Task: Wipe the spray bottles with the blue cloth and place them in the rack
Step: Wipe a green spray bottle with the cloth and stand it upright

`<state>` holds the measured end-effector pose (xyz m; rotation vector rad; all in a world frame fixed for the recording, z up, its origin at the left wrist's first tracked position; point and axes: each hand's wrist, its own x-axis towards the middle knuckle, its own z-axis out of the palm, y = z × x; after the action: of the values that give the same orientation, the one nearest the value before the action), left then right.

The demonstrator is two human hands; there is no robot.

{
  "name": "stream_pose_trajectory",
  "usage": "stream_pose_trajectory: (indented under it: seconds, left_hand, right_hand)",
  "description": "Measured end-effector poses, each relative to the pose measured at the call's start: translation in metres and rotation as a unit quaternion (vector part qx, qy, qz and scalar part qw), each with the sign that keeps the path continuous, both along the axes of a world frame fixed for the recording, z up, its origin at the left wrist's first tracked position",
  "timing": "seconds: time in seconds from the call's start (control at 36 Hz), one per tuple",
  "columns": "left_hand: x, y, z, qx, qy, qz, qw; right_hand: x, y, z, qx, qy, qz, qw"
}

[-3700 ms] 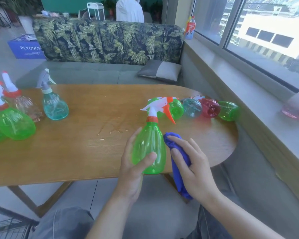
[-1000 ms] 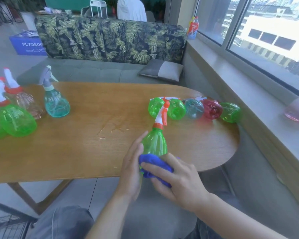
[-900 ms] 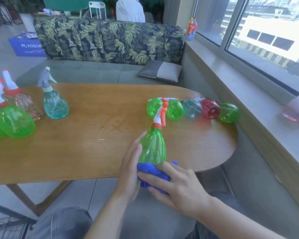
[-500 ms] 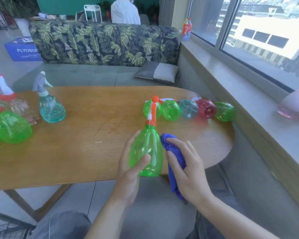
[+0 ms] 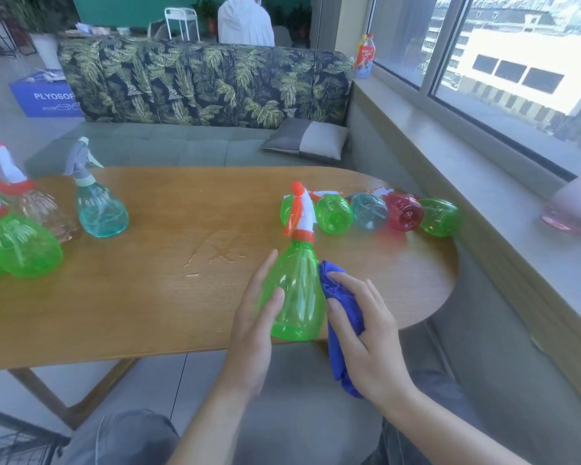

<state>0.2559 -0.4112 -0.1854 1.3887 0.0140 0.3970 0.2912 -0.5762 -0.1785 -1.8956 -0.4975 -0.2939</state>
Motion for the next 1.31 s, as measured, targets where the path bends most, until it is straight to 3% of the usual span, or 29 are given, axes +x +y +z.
stream_pose_trajectory:
  seconds: [0.28,0.44,0.61,0.81,0.97,1.03,1.19,1.31]
  left_hand:
    - [0.002,0.0,-0.004,-0.046,0.022,0.038,0.998]
    - [0.002,-0.003,0.0,-0.055,0.01,0.033,0.998]
    - [0.004,-0.007,0.003,-0.082,0.014,0.038,0.996]
    - [0.002,-0.001,-0.001,-0.095,0.042,0.065,0.993]
    - [-0.001,0.001,0.001,-0.112,0.05,0.021,0.992]
    - [0.0,-0.003,0.001,-0.114,0.048,0.021,0.992]
    - [0.003,-0.009,0.001,-0.098,0.029,0.019,0.995]
    - [0.002,-0.008,-0.004,-0.05,0.025,0.015,0.998]
  right_hand:
    - [0.001,-0.002,0.007,-0.065,-0.087,0.041,0.993]
    - [0.029,0.009,0.043,-0.054,-0.114,0.009,0.992]
    - [0.037,0.027,0.043,-0.156,-0.133,0.005,0.979]
    - [0.012,0.02,0.021,-0.225,-0.296,0.098,0.923]
    - [0.009,0.004,0.019,-0.291,-0.387,0.162,0.86]
    - [0.012,-0.001,0.023,-0.275,-0.377,0.162,0.869]
    - [0.031,0.0,0.042,-0.128,-0.214,0.034,0.968]
    - [0.028,0.011,0.036,-0.11,-0.135,0.019,0.984]
